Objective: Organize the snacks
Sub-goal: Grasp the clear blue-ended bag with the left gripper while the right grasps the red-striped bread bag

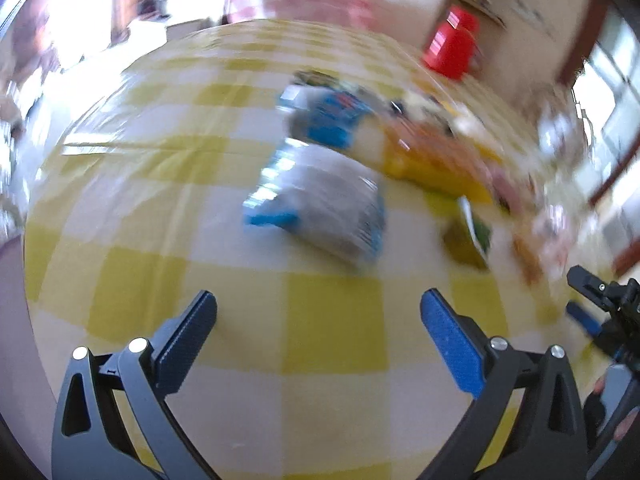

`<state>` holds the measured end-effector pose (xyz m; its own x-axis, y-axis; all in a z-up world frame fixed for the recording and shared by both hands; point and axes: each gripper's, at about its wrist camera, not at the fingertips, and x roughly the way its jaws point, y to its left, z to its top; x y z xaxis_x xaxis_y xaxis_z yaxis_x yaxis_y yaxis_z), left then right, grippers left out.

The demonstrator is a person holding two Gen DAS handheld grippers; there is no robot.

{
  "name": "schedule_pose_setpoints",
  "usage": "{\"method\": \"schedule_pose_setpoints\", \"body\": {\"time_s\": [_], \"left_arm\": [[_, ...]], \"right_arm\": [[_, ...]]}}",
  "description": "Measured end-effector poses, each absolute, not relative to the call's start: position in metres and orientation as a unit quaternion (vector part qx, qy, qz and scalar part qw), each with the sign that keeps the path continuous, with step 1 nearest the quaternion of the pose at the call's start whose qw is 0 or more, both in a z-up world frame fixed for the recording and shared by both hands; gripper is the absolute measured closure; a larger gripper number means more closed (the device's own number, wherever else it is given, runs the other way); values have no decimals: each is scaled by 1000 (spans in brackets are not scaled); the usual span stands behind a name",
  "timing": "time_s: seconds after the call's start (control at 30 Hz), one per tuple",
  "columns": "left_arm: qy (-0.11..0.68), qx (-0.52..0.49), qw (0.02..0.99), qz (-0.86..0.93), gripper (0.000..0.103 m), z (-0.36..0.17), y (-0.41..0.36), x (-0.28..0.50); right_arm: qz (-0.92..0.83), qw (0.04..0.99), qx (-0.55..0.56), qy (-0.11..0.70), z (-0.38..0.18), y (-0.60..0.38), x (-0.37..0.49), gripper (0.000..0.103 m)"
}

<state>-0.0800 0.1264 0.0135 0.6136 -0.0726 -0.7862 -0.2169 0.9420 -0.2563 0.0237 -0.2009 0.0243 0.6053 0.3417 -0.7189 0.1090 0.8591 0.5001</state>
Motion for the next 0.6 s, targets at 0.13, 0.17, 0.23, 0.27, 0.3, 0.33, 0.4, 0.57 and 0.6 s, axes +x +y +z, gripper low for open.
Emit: {"method": "schedule_pose_setpoints", "body": {"time_s": [0.13, 0.17, 0.23, 0.27, 0.3, 0.33, 0.4, 0.57, 0.6], "left_arm": [[416, -225, 879, 57, 1, 18, 146, -84], [414, -229, 879, 62, 1, 18, 147, -83], [412, -234, 878, 71, 1, 19, 146, -77], [413, -235, 877, 73, 1, 20, 144, -74], [413, -237, 876, 77, 1, 22, 143, -69], [411, -237, 877, 83, 1, 23, 140, -63], [407, -223, 880, 99, 1, 25, 135, -50], [438, -128, 881, 126, 1, 23, 112, -13], [446, -109, 879, 126, 1, 20, 109, -6]], "right_arm": [[10, 850, 281, 445, 33, -183, 61, 16], [-9, 854, 261, 451, 33, -175, 70, 16], [-33, 860, 221, 458, 31, -163, 81, 16], [-42, 863, 199, 463, 28, -158, 84, 16], [-48, 864, 176, 469, 23, -155, 85, 16], [-43, 865, 170, 470, 18, -154, 83, 17], [-39, 868, 153, 471, 14, -153, 78, 18], [-4, 886, 113, 450, 13, -160, 58, 36], [5, 891, 107, 441, 13, -162, 52, 39]]}}
